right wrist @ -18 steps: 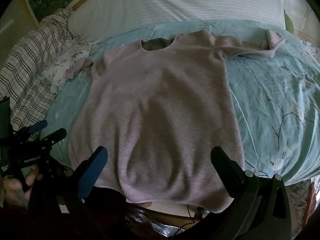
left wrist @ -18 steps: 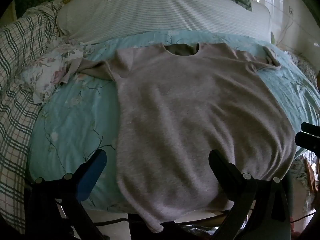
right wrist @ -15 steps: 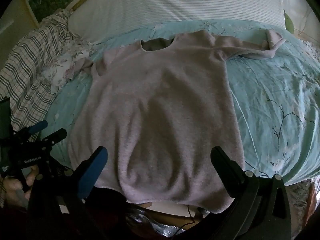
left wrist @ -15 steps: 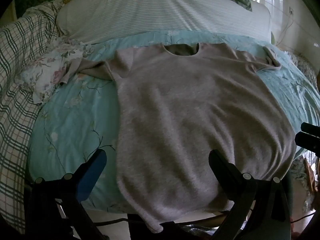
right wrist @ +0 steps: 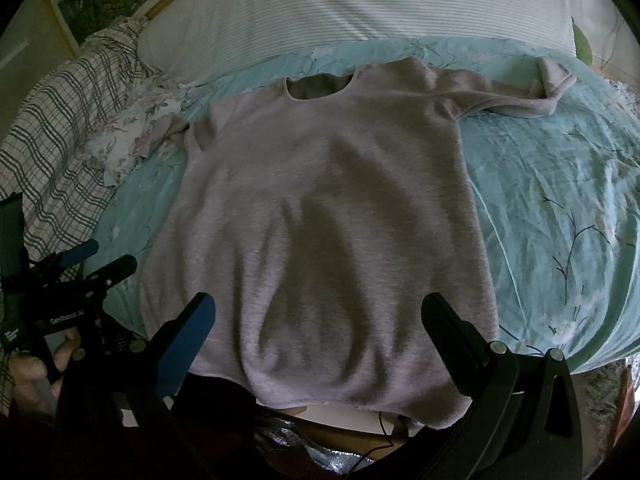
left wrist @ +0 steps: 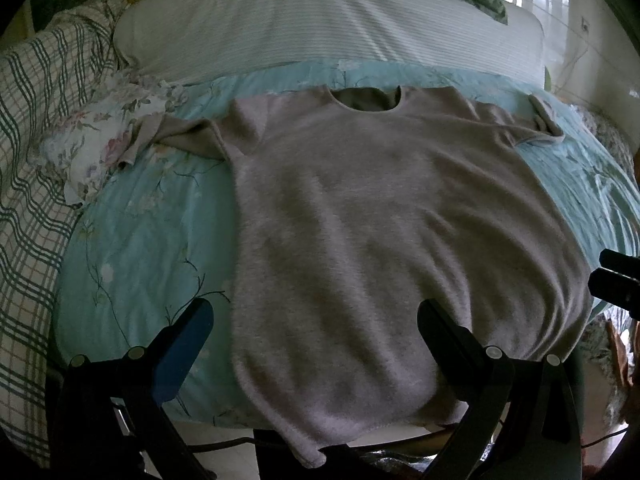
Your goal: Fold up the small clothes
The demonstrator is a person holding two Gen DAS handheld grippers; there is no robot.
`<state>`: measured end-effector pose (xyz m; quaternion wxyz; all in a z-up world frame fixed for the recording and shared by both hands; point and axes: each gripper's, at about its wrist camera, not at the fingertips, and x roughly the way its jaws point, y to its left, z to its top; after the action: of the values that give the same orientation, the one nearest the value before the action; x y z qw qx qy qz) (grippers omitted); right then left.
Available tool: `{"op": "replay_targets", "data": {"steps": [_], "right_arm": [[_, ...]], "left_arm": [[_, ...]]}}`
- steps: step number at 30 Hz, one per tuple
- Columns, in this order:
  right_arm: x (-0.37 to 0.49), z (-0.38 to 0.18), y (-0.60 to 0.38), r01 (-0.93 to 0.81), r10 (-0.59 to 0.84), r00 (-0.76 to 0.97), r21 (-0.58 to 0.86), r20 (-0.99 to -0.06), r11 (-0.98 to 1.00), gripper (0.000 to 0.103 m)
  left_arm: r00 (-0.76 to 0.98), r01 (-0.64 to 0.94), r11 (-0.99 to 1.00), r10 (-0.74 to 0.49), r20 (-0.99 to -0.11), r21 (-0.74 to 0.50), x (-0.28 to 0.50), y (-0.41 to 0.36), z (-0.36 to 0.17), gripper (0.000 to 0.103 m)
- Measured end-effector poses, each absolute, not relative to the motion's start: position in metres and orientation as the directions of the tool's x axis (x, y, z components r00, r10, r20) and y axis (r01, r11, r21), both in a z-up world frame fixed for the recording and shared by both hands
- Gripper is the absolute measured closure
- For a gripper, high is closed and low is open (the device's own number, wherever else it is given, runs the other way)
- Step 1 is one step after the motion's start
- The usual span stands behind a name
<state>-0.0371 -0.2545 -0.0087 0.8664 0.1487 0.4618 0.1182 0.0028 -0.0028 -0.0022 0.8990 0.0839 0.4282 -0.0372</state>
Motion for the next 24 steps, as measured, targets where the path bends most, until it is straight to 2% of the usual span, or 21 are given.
{"op": "replay_targets", "data": {"steps": [24], "right_arm": [[-0.0379, -0.008, -0.2515, -0.066, 0.343, 0.544, 0.368, -0.766, 0.927, 0.0]], "left_arm": [[0.628, 0.134, 0.986, -0.007, -0.778, 0.099, 0.0077, 0.0026, -0.005, 0.001]]}}
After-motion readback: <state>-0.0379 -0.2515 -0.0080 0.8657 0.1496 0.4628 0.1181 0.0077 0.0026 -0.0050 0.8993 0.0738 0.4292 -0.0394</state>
